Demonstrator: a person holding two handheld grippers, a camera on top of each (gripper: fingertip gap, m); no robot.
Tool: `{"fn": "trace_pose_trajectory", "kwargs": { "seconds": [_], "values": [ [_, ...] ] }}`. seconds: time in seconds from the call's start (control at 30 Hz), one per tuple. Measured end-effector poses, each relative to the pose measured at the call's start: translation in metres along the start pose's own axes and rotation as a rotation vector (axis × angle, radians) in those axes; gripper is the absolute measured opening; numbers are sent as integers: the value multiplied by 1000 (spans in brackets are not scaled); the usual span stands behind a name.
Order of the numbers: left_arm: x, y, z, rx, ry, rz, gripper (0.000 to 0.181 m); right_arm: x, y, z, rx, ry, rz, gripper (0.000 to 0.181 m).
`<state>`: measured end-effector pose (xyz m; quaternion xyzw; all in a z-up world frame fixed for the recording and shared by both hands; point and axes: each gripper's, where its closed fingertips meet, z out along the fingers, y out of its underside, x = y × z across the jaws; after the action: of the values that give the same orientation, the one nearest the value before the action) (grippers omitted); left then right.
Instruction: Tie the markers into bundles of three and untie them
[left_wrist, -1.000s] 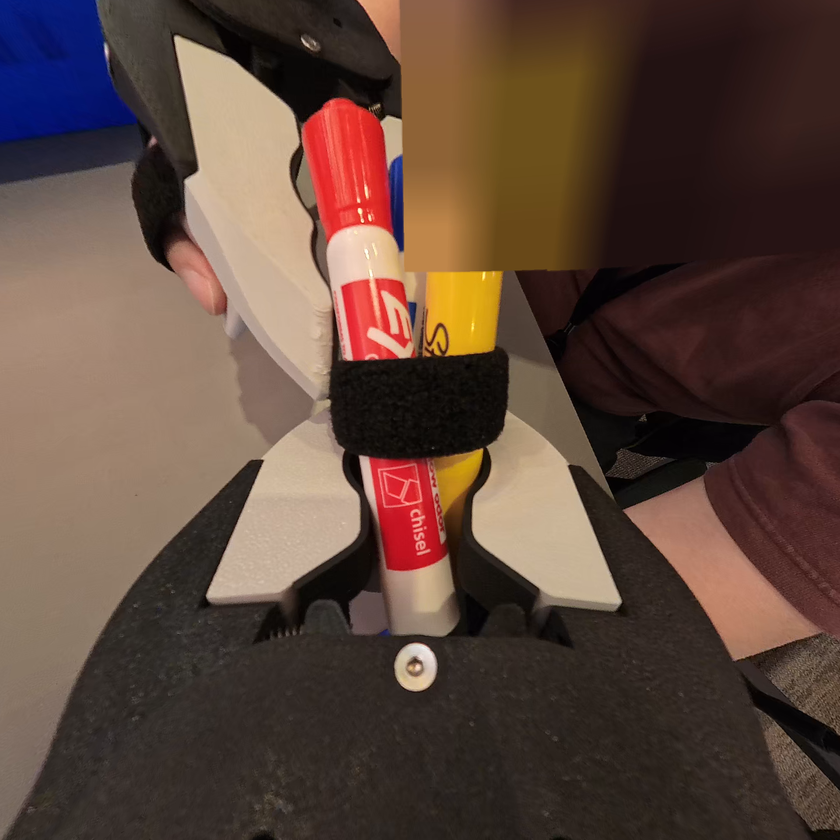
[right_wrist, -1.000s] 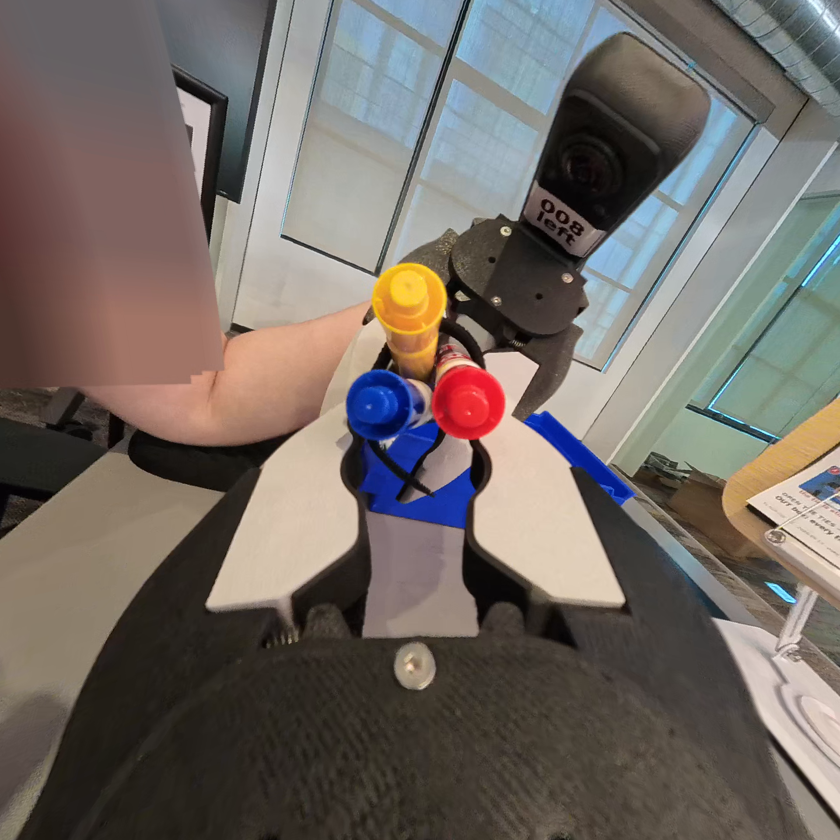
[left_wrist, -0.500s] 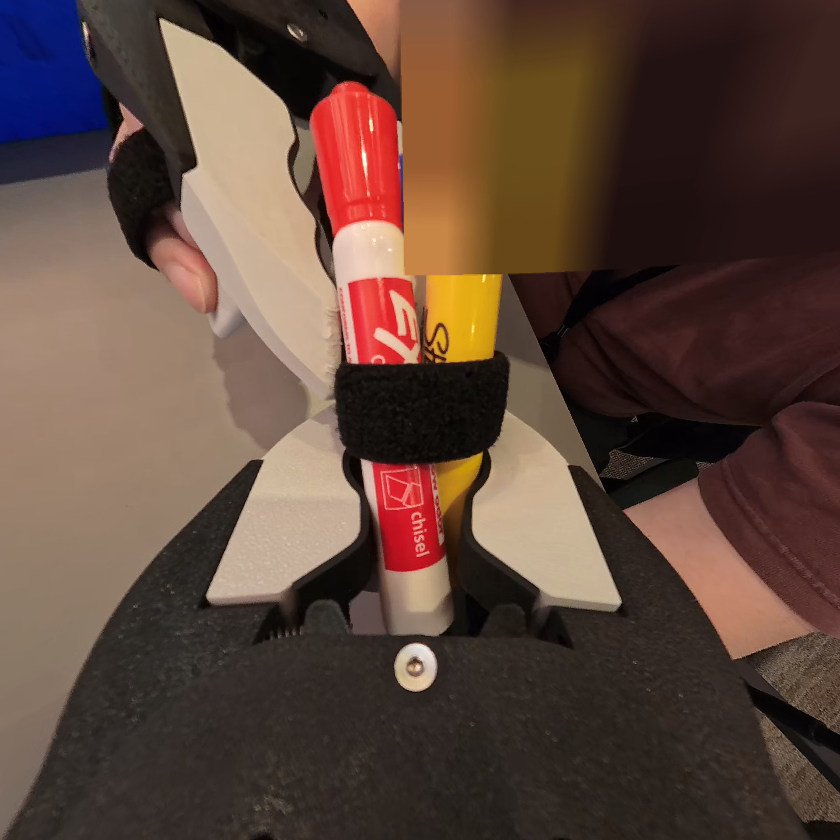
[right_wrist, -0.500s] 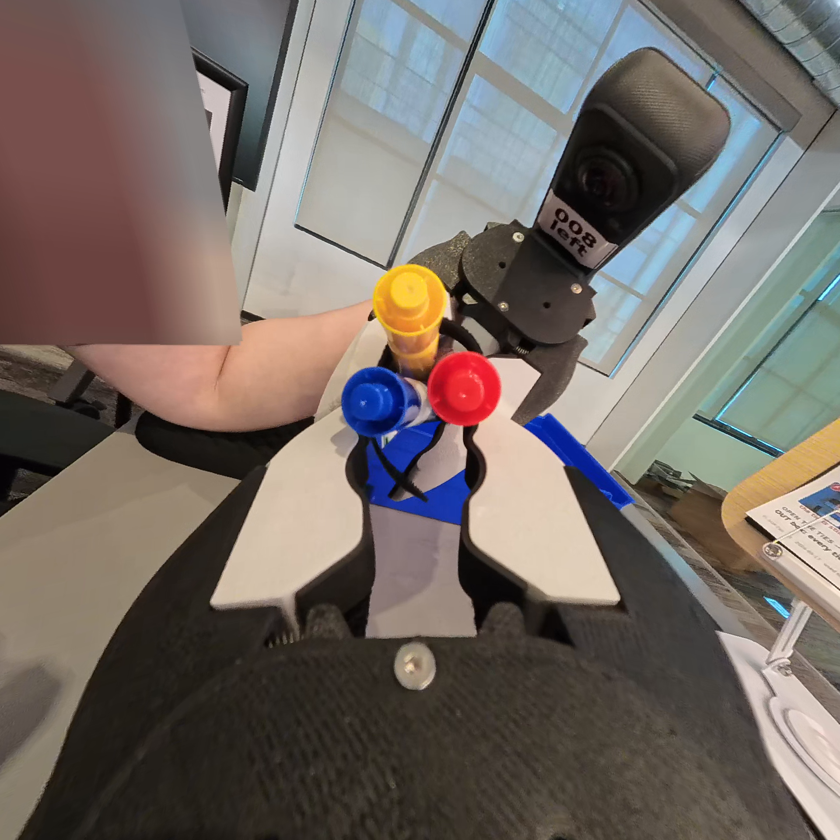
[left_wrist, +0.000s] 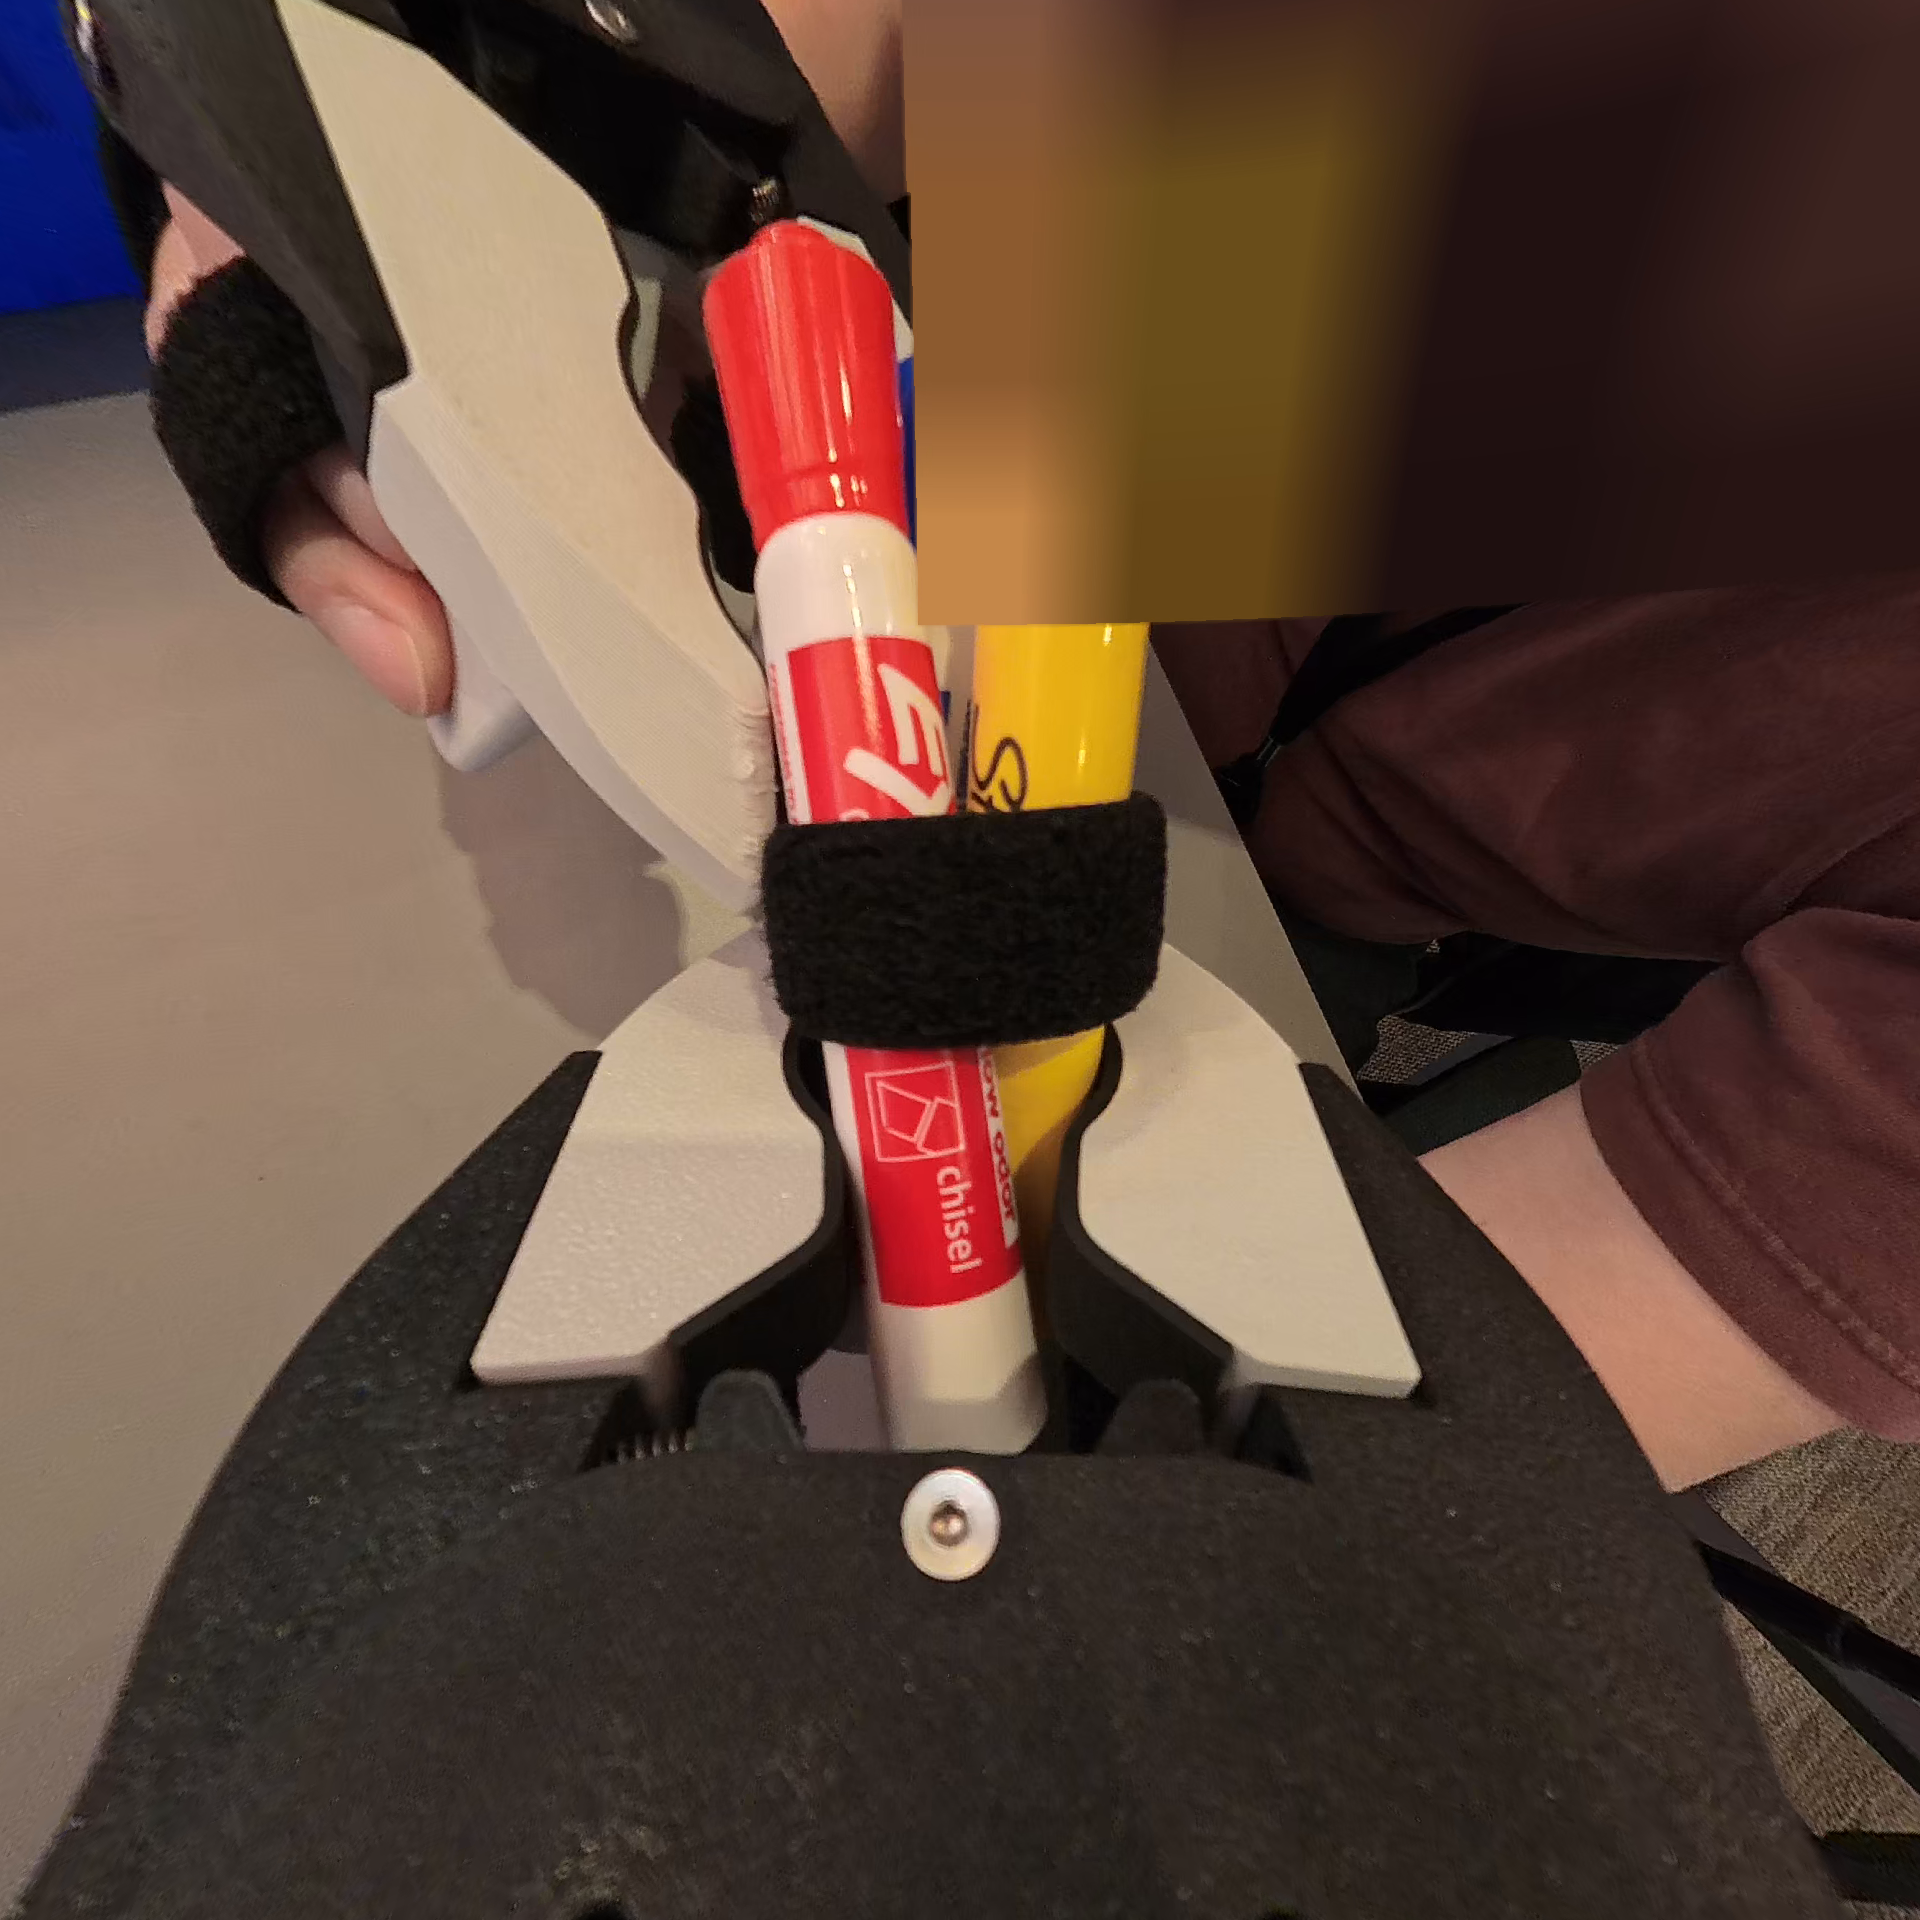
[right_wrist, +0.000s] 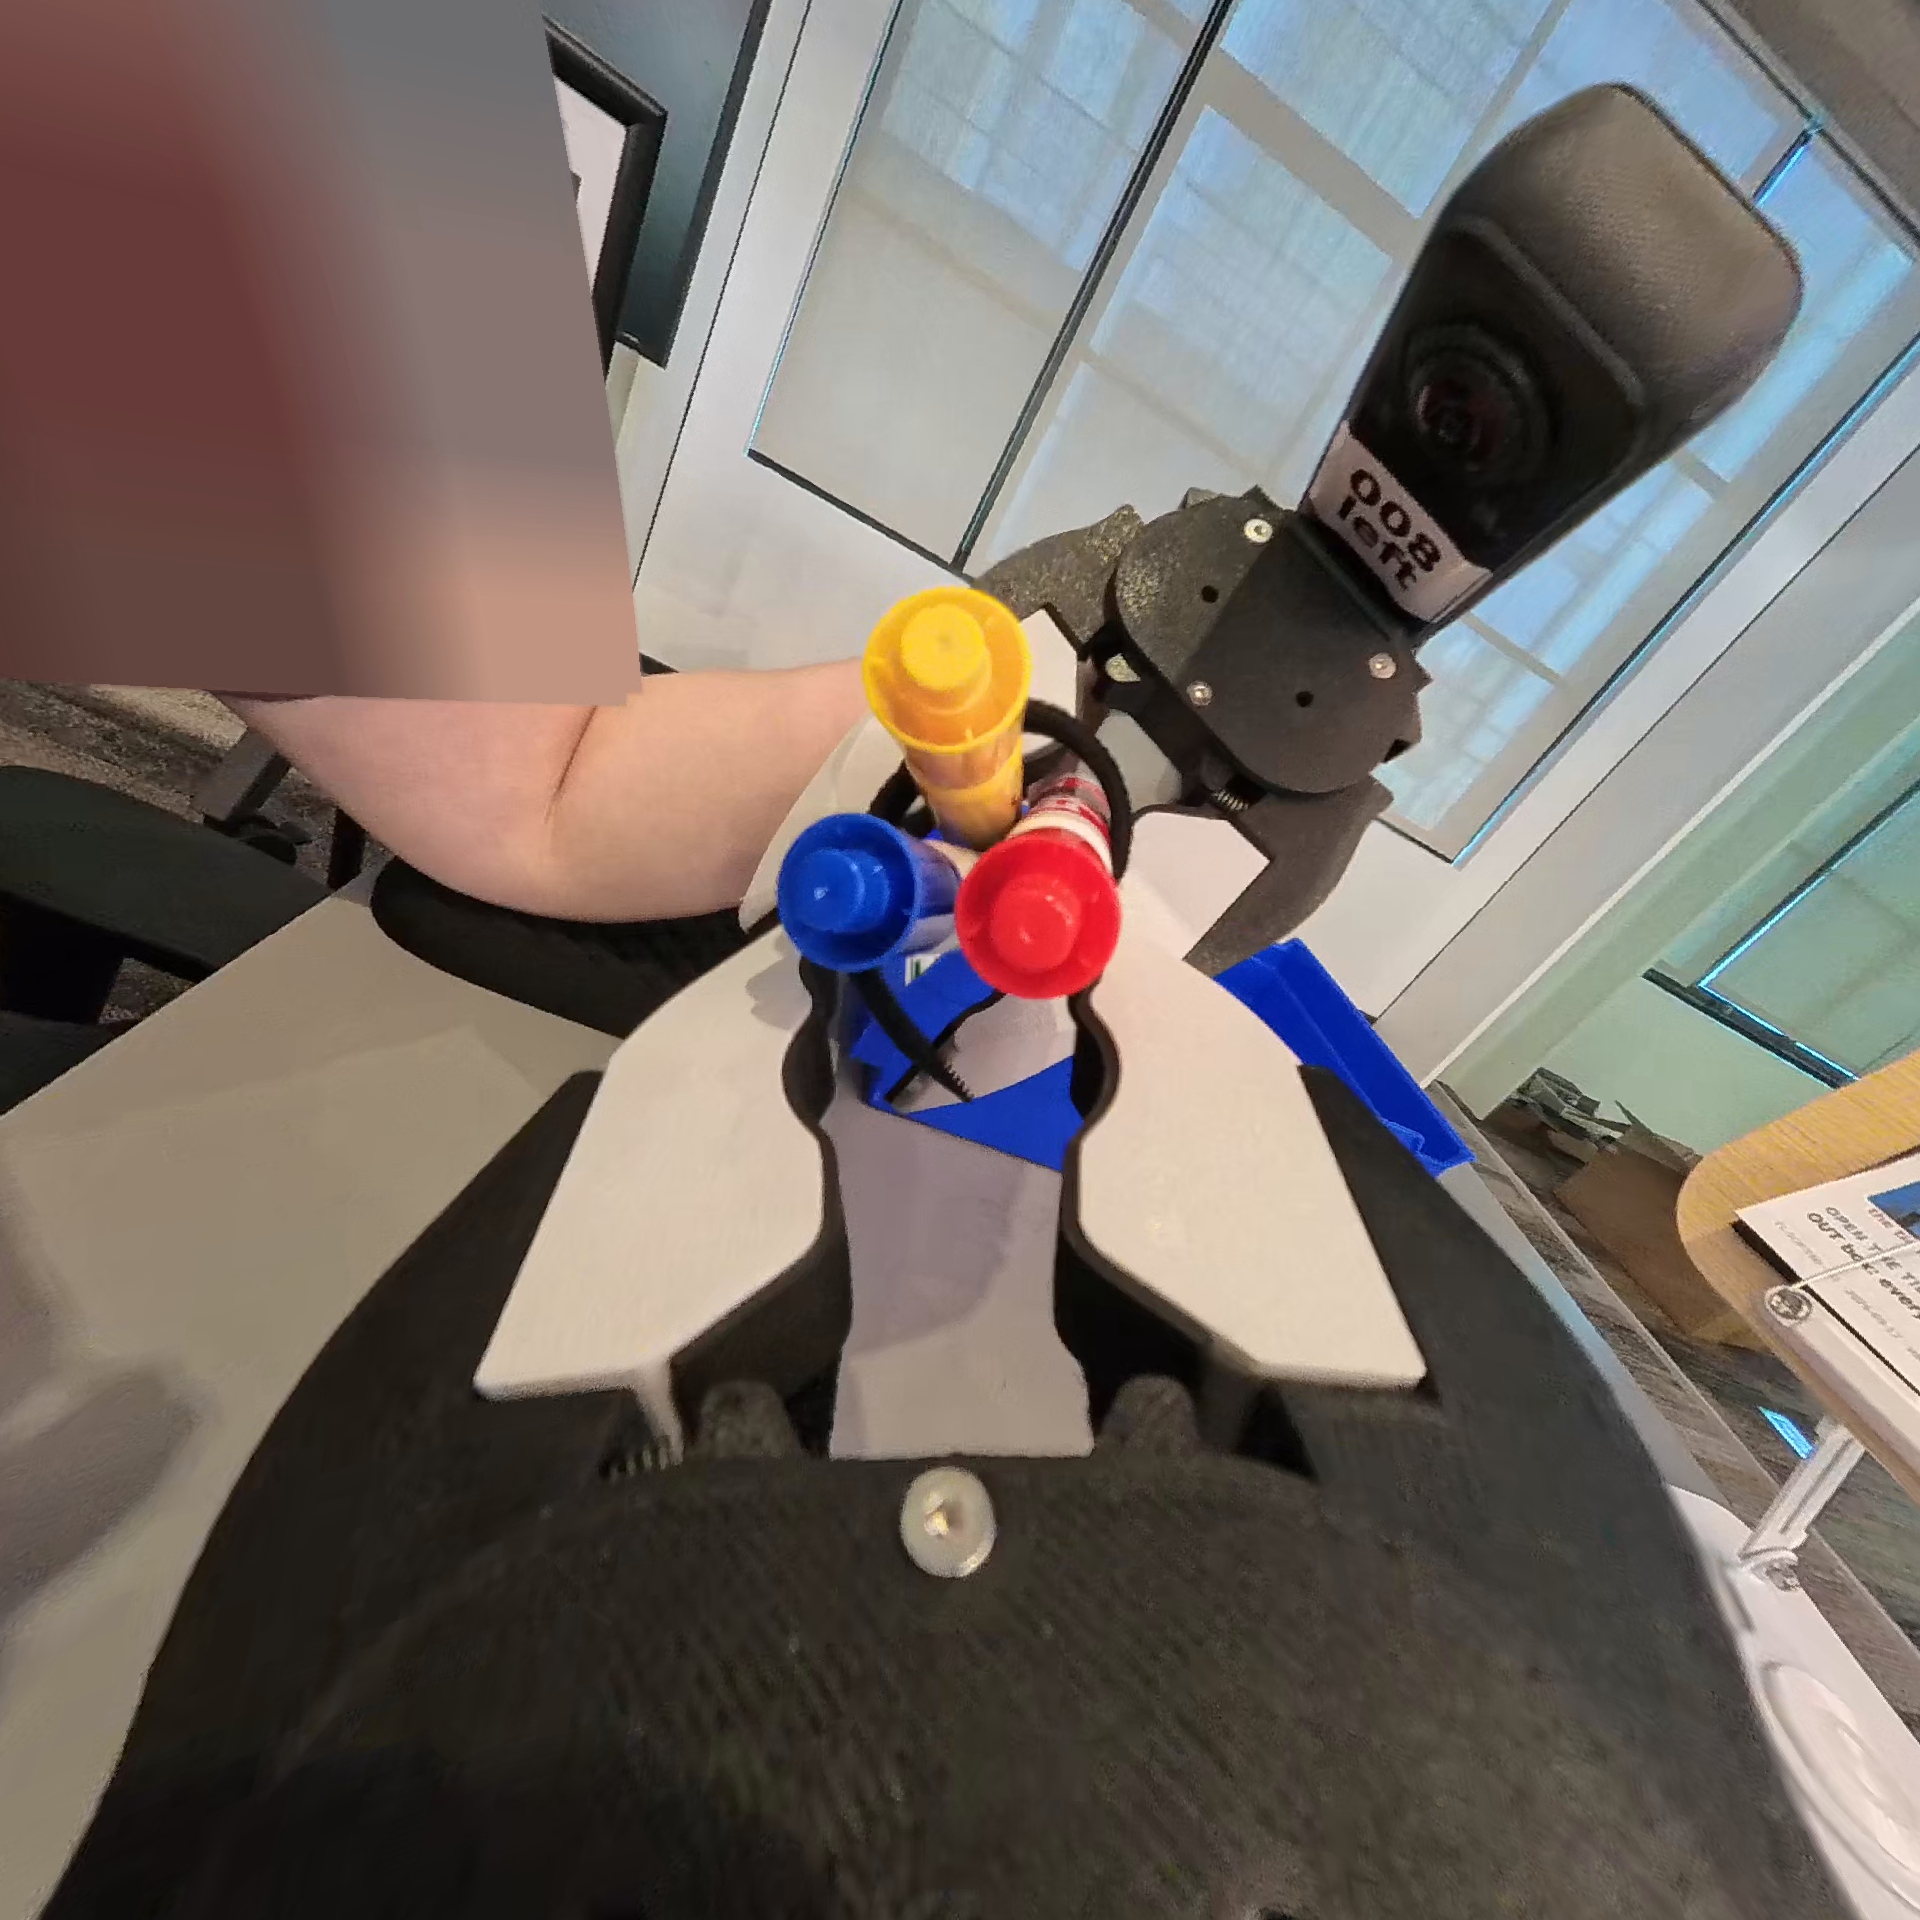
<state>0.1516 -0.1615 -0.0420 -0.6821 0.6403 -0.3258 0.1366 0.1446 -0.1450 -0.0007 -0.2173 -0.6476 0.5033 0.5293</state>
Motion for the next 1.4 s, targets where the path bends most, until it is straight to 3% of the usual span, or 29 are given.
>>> {"fn": "trace_pose_trajectory", "kwargs": {
  "seconds": [1.0,1.4],
  "values": [
    [0,1,10,-29,48,-7,43,-3,13,-10,-172,-88,-133,27],
    [-1,2,12,-33,57,-17,43,-5,15,-11,-182,-100,-130,32]
  ]
}}
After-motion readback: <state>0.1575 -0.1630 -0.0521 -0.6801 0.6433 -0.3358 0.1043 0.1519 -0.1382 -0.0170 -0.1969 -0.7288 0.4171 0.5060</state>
